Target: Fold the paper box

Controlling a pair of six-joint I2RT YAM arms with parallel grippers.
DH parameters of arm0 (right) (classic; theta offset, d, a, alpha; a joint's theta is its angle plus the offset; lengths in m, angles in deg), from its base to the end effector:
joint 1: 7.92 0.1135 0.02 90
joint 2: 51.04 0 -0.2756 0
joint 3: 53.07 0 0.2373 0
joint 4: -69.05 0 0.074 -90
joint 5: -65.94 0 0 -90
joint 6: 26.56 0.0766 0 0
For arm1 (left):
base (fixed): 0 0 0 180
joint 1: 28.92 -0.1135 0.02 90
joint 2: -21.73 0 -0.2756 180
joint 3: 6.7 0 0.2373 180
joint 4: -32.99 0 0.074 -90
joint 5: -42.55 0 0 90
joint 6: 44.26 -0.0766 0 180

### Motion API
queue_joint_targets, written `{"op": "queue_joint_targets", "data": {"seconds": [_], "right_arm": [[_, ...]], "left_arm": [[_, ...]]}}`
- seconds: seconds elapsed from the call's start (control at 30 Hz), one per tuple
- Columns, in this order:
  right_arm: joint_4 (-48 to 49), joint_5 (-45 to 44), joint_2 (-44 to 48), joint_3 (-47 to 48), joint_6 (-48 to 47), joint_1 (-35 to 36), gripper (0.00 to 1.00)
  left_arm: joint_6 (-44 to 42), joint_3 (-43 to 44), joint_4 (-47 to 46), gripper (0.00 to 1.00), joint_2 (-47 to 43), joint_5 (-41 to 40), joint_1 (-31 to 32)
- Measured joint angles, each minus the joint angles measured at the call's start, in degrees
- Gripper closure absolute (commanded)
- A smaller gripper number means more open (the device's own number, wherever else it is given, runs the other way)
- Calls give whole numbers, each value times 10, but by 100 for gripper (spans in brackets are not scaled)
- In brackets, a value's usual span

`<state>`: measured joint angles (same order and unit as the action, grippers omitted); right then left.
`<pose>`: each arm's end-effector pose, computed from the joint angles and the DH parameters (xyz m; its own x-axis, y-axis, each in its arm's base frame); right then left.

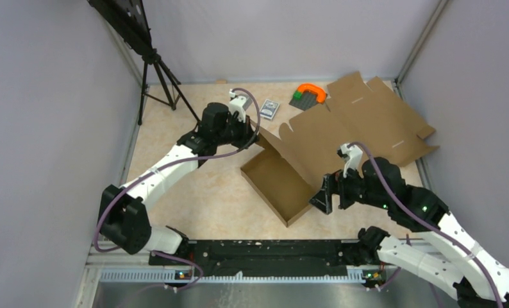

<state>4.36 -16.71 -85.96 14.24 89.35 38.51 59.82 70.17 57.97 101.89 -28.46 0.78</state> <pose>0.0764 0.0945 0.3182 -0.6778 -0.0838 -0.7304 -0.5525 0.7136 0.4308 0.2819 -0.1895 0.3021 -0.5736 0.0623 -0.8168 0.5958 0.7160 -0.3637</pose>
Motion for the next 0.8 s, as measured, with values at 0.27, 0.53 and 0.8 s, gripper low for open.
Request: {"op": "queue_joint_targets", "data": {"seconds": [0.27, 0.53, 0.8], "right_arm": [[-31, -74, -9, -3, 2, 10, 32], [8, -133, -16, -32, 29, 24, 53], [79, -268, 11, -78, 52, 26, 80]], "left_arm": [[0, 3, 5, 100, 0, 0, 0], [0, 7, 5, 100, 0, -2, 0], [3, 8, 5, 100, -1, -4, 0]]}}
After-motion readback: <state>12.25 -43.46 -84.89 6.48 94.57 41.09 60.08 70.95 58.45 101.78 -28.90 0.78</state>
